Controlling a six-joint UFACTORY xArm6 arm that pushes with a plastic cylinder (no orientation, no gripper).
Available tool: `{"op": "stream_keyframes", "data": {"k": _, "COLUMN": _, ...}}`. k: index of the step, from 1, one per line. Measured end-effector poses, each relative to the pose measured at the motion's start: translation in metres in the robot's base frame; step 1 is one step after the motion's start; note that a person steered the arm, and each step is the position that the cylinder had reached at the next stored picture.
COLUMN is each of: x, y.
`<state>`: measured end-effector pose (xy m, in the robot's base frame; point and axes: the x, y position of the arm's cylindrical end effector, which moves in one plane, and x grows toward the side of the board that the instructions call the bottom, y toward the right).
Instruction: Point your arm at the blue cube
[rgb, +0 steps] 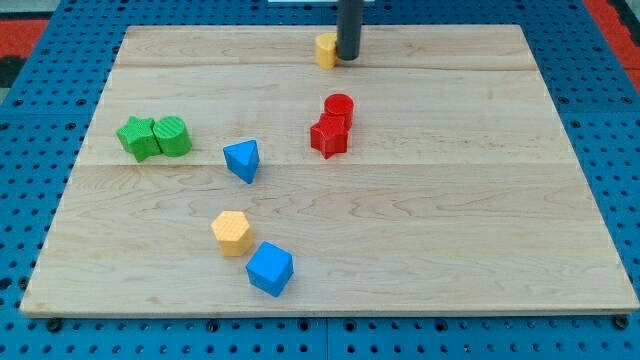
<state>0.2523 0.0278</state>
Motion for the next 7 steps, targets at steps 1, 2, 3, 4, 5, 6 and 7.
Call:
{"op": "stream_keyframes", "data": {"k": 1, "x": 0.0, "y": 0.054}}
{"op": "stream_keyframes", "data": {"k": 2, "x": 0.0, "y": 0.055}}
{"op": "stream_keyframes", "data": {"k": 3, "x": 0.0, "y": 0.055}}
{"op": "stream_keyframes", "data": {"k": 4, "x": 0.0, "y": 0.054}}
{"op": "stream_keyframes", "data": {"k": 5, "x": 0.009, "y": 0.068}}
{"op": "stream_keyframes", "data": {"k": 6, "x": 0.032, "y": 0.137}}
{"op": "stream_keyframes", "data": {"k": 7, "x": 0.087, "y": 0.148}}
